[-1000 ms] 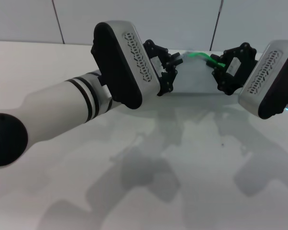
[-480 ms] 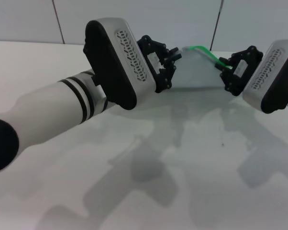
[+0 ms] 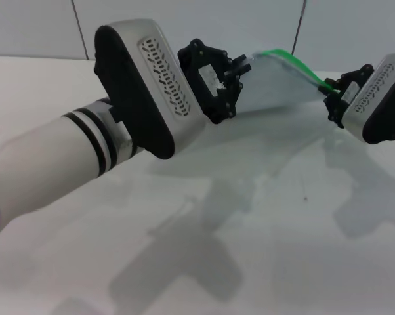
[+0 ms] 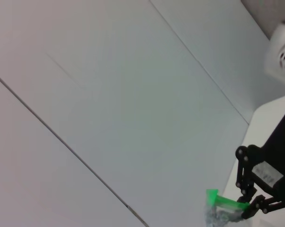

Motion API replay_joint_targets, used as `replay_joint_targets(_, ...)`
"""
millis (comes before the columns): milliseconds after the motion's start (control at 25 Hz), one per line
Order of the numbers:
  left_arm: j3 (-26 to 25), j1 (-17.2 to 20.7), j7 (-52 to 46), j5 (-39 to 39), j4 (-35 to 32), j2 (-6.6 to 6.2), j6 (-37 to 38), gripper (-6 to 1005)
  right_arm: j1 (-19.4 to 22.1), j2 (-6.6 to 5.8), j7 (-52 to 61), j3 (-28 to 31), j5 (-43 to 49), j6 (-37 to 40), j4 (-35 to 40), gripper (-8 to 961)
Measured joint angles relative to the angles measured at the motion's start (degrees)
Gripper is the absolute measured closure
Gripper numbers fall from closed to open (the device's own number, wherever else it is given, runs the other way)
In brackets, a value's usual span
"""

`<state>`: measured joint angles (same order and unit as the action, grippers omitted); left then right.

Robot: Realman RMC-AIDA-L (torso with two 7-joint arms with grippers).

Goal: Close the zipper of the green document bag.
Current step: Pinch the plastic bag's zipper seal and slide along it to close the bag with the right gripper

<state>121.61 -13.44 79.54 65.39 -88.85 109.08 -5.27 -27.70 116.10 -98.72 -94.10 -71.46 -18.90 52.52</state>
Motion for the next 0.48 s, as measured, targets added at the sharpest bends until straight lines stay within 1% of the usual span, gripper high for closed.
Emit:
replay_joint_targets(240,0.49,1.06,0.06,0.20,-1.95,-0.90,0.12,953,-1.59,0.00,-0.19,2.23,0.00,1.21,-3.44,865)
replay_joint_targets(480,0.53,2.39,0.17,0.03,-3.13,-0.94,0.35,953,-2.61,-0.07,-0.32,4.70,0.00,2.47,-5.62,851)
